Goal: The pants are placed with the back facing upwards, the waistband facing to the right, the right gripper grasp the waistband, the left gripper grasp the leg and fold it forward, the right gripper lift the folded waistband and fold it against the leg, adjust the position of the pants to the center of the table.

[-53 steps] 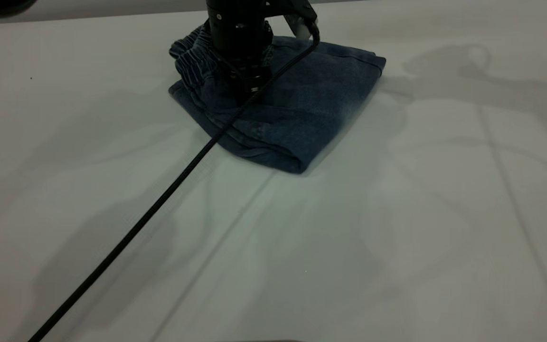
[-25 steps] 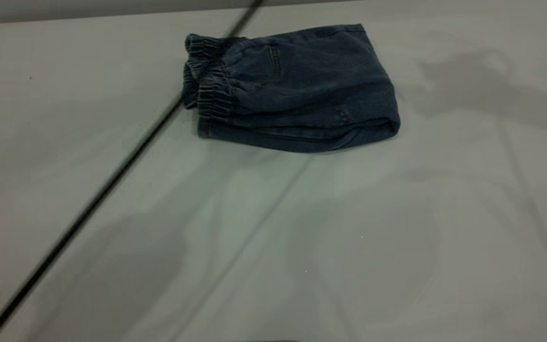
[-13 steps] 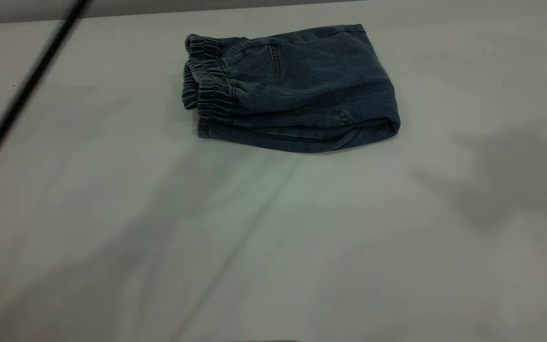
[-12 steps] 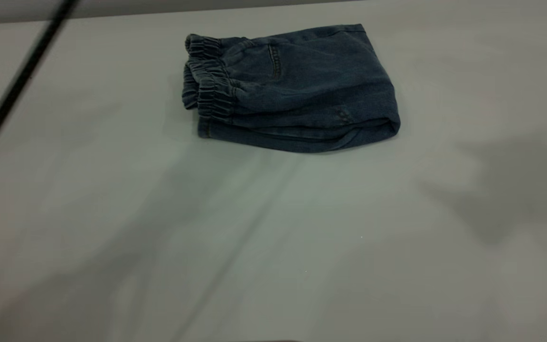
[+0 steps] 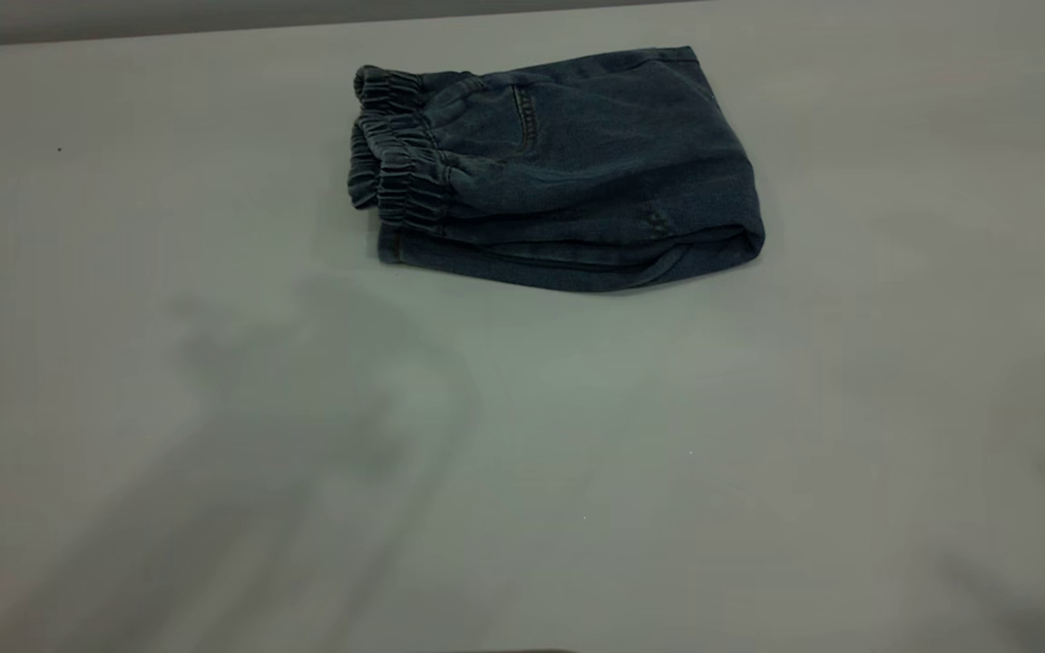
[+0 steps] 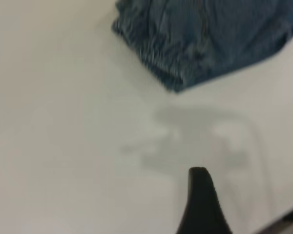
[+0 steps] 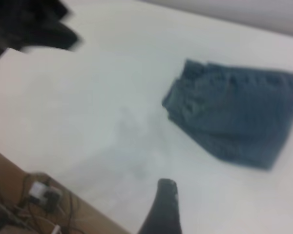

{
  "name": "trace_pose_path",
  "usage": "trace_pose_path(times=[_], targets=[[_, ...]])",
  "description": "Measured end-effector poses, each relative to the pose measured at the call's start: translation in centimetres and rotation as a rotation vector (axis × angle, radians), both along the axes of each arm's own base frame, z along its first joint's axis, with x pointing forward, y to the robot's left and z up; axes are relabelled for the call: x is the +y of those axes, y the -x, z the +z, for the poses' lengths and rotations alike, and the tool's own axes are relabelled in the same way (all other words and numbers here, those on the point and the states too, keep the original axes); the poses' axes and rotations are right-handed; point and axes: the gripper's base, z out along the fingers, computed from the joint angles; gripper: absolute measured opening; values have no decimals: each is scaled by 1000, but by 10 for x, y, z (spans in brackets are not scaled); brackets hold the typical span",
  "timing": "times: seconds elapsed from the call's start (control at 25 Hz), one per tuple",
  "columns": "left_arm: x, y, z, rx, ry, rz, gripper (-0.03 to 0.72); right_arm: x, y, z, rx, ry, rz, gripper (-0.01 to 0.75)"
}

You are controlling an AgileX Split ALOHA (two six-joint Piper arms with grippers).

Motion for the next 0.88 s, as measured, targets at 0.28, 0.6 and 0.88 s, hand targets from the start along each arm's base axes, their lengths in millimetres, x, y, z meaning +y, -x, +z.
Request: trace_pose_path(times=[0.28, 0.6, 0.88], targets=[[60, 93, 4, -61, 79, 30, 453, -6, 82, -43, -76, 50, -53, 594], [118, 182, -29, -174, 160, 28, 453, -25, 146, -90, -176, 145, -276, 594], [145, 219, -62, -269, 167, 25, 453, -38, 152, -149, -193, 257, -383, 594]])
